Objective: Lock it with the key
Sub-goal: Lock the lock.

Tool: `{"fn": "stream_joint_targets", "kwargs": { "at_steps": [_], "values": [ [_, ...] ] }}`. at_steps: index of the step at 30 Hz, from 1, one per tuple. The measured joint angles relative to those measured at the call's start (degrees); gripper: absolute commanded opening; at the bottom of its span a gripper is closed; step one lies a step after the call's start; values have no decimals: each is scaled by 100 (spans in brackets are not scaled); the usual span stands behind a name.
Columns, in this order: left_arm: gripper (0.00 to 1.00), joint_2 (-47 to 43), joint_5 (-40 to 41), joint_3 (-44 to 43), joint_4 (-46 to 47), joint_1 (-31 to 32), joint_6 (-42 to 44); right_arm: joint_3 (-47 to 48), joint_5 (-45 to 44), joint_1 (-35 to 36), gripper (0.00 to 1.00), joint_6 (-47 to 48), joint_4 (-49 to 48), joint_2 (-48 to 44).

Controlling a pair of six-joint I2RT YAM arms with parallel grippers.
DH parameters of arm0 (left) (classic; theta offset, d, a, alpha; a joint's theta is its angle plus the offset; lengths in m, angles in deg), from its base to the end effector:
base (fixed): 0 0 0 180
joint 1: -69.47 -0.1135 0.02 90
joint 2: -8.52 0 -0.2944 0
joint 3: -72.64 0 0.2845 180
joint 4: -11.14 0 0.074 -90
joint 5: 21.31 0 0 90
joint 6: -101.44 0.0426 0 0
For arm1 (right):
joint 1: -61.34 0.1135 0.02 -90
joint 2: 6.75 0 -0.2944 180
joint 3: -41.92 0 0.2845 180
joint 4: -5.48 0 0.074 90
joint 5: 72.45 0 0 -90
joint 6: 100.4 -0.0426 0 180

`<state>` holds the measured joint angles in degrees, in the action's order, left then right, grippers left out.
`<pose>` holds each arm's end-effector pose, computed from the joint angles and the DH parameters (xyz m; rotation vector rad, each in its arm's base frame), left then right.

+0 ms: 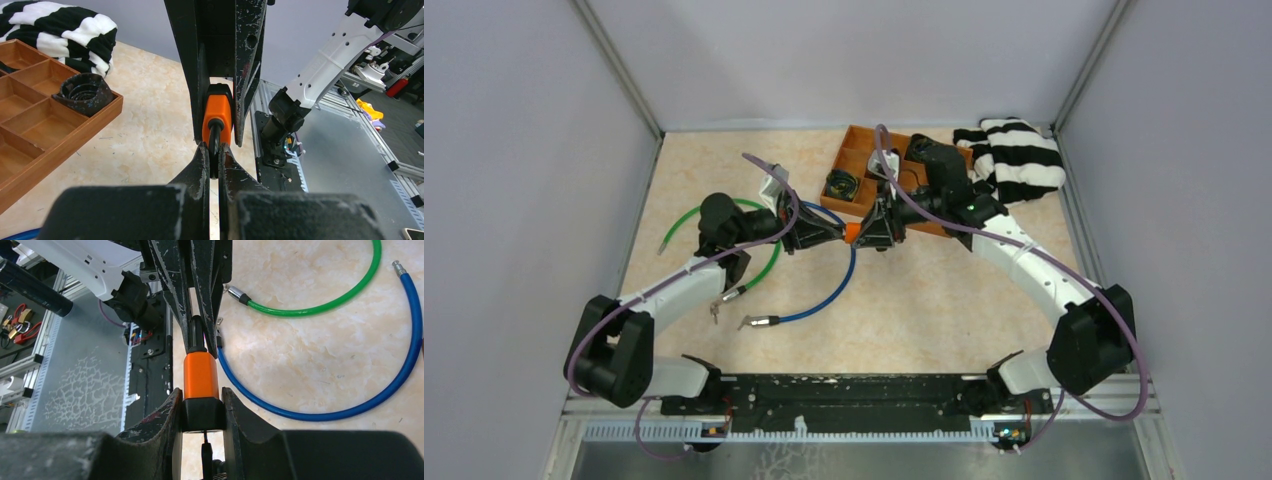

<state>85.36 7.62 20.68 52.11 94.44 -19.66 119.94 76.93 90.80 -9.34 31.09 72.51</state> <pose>0.2580 -0.1613 0.3067 0.9281 1.3239 -1.4573 0.2736 0.1967 0.3534 -1.1597 1.6829 1.3569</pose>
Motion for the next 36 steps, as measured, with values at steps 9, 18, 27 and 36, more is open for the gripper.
{"fn": "stream_joint_targets", "kwargs": {
  "at_steps": [9, 18, 27, 36],
  "values": [
    [0, 31, -11, 0, -7, 2, 9, 72, -76, 28, 0, 42, 170, 35],
    [0, 31, -33, 0, -57, 2, 35, 179, -127, 63, 0, 114, 407, 87],
    [0, 72, -46, 0, -83, 17, 74, 295, -240, 101, 0, 199, 669, 127],
    [0, 166, -81, -2, -175, 66, 107, 634, -385, 262, 0, 348, 1412, 496]
  ]
}}
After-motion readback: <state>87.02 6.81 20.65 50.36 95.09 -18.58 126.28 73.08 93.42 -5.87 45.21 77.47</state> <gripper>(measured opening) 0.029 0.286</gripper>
